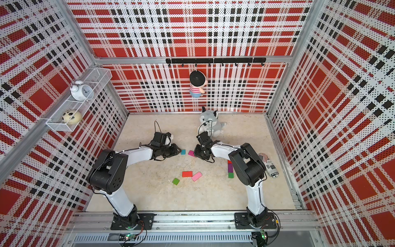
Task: Assemble the number 7 with building blocks
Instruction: Assemble the building block at the center of the board.
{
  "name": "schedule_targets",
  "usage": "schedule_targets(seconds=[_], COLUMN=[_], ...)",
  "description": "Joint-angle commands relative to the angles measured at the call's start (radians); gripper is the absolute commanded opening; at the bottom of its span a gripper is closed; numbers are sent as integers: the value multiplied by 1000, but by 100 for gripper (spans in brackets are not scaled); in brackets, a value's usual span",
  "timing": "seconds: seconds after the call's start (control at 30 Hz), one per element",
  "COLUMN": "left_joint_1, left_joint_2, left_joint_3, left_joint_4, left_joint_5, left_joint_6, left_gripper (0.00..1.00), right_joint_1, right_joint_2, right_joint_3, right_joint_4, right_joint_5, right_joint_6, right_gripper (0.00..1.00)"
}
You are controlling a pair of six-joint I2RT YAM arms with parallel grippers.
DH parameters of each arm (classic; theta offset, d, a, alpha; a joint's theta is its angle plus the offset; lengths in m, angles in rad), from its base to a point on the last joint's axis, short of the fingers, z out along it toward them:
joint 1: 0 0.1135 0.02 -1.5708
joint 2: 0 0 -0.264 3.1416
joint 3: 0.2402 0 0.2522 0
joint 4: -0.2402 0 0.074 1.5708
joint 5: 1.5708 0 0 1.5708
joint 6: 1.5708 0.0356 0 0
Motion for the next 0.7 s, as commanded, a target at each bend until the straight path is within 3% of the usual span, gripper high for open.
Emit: schedule_targets(seconds=[0.0,0.67], left_joint_1=[-6,-19], left_joint_2=[19,48], left_joint_3=[-14,19], left_joint_4=[18,32], left_joint_5=[16,35], left_joint_6=[5,5], left_gripper=[30,30], right_joint_1=[-7,-20], right_joint_2=[26,69], right_joint_3=[22,95], right_joint_4=[-5,-40], right_joint_5=[1,-17], right_joint_6=[-18,-67], right_gripper=[31,30])
